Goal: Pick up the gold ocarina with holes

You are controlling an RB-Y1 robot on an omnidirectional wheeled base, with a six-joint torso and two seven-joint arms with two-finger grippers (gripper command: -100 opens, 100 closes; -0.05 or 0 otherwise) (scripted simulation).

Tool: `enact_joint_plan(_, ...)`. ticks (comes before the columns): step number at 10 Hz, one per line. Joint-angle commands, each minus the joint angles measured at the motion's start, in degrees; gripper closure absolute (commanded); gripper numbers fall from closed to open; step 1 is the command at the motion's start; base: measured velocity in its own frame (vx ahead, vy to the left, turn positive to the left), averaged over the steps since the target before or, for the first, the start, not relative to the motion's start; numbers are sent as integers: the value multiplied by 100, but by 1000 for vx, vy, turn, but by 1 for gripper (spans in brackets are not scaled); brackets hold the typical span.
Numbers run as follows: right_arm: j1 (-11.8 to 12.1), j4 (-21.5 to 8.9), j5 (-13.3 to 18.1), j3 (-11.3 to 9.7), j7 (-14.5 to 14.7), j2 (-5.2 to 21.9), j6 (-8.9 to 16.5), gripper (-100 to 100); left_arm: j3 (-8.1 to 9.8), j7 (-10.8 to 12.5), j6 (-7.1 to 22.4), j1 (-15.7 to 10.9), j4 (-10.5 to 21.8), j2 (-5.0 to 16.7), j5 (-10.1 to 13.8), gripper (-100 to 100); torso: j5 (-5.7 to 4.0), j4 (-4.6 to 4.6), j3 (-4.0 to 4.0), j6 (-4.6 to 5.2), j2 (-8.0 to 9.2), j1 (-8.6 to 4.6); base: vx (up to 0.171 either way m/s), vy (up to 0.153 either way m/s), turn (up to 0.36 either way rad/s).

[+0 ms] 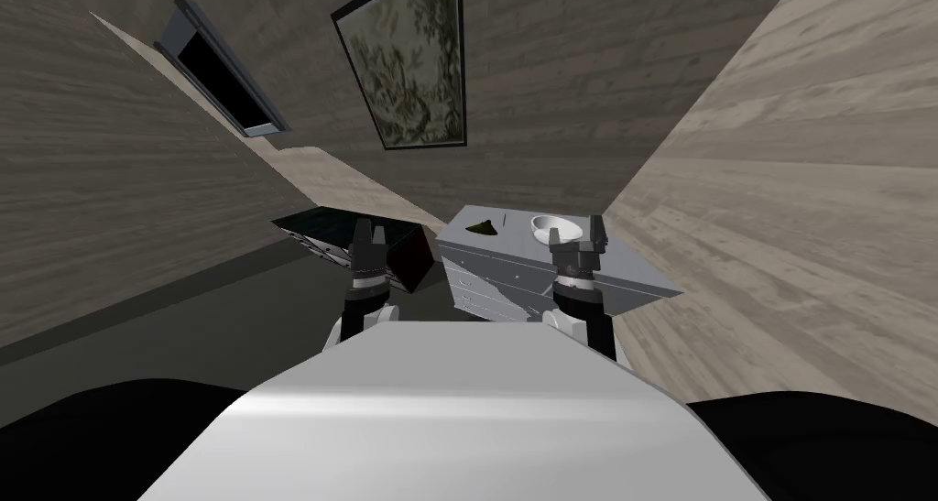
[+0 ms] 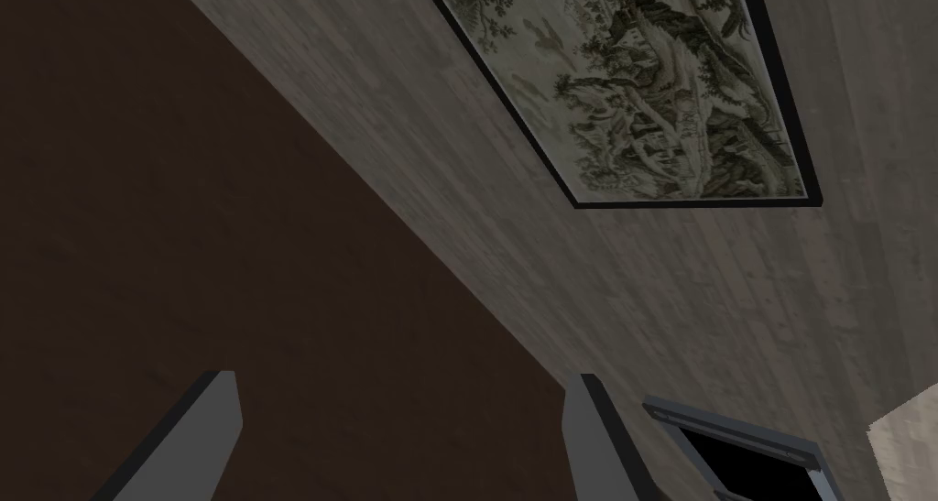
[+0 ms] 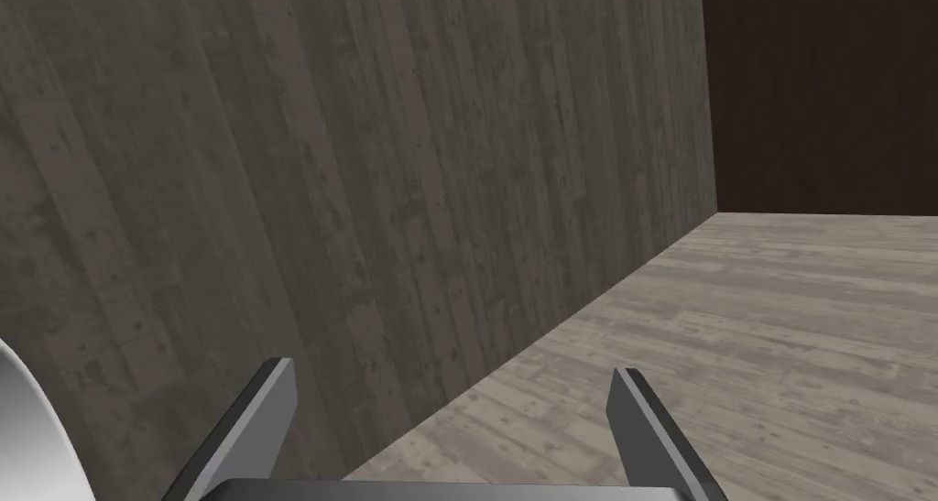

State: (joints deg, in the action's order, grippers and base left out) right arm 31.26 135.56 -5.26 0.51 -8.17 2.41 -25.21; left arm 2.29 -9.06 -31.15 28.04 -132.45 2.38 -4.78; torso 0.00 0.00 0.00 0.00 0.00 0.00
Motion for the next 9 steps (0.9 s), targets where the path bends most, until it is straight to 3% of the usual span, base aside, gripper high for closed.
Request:
enact_joint_plan(1,82,41,-59,-175,69,221,88,-100,0,0,0,0,0,0,0,0,0,0,0,0,0,0,-90,81,-80)
enact_joint_plan(4,235,122,-191,-611,265,712,285,-100,-2,0,0,-1,0,-2,0,0,18,12,30,1,52,80,-139,198,-92)
enact_joint_plan(6,342,173,-305,-943,470,1077,461,-100,-2,0,0,-2,0,-2,0,0,19,15,39,-1,69,86,-203,213,-68)
enact_joint_plan(7,342,173,-305,-1031,470,1200,461,-100,-2,0,0,-2,0,-2,0,0,20,18,46,0,79,83,-124,130,-25)
enact_joint_plan(8,389,190,-367,-1252,593,1397,561,-100,-2,0,0,-2,0,-1,0,0,15,14,34,-1,56,59,-64,135,-22)
enact_joint_plan(9,389,190,-367,-1270,593,1495,561,-100,-1,0,0,-1,0,-1,0,0,13,9,21,-1,34,58,-37,119,-22)
